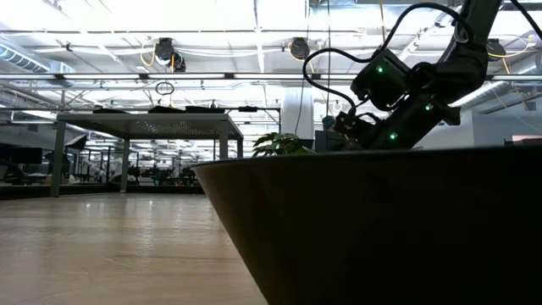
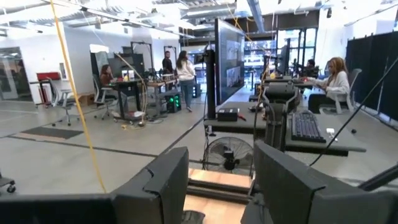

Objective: Pick & Place Mini shaped plates
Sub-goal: Stack the black square plate on top of the other black square plates on the shelf

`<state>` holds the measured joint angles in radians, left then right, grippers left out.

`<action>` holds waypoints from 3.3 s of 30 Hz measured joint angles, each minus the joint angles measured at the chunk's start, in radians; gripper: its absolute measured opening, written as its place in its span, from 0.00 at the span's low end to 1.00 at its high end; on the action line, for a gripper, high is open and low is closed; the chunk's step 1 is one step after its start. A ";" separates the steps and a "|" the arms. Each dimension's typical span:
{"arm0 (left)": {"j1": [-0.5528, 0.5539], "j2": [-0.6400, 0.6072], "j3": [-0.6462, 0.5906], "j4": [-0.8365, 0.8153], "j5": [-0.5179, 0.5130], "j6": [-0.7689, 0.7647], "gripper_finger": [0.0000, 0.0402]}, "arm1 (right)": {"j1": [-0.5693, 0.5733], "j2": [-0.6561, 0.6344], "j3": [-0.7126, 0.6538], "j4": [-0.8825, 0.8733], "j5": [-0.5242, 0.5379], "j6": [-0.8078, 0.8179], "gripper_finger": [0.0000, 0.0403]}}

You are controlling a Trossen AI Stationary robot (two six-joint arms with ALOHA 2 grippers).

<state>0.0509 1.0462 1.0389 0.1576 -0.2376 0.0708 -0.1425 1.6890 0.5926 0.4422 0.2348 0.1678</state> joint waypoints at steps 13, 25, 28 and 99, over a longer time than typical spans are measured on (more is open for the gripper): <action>0.000 0.000 0.000 -0.007 0.000 -0.002 0.46 | 0.009 -0.011 0.118 0.125 -0.309 -0.013 0.00; -0.030 0.010 0.000 -0.004 0.002 -0.330 0.46 | 0.139 0.230 0.354 0.247 -0.452 -0.120 0.00; -0.051 0.019 0.001 -0.012 0.006 -0.356 0.46 | 0.174 0.296 0.416 0.240 -0.452 -0.154 0.00; -0.228 0.693 0.000 -0.780 0.082 -1.525 0.46 | 0.144 -1.308 -0.079 -0.470 0.209 -0.229 0.31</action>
<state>-0.1768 1.7389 1.0386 -0.6223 -0.1558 -1.4540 0.0013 0.3808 0.5141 -0.0277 0.4442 -0.0616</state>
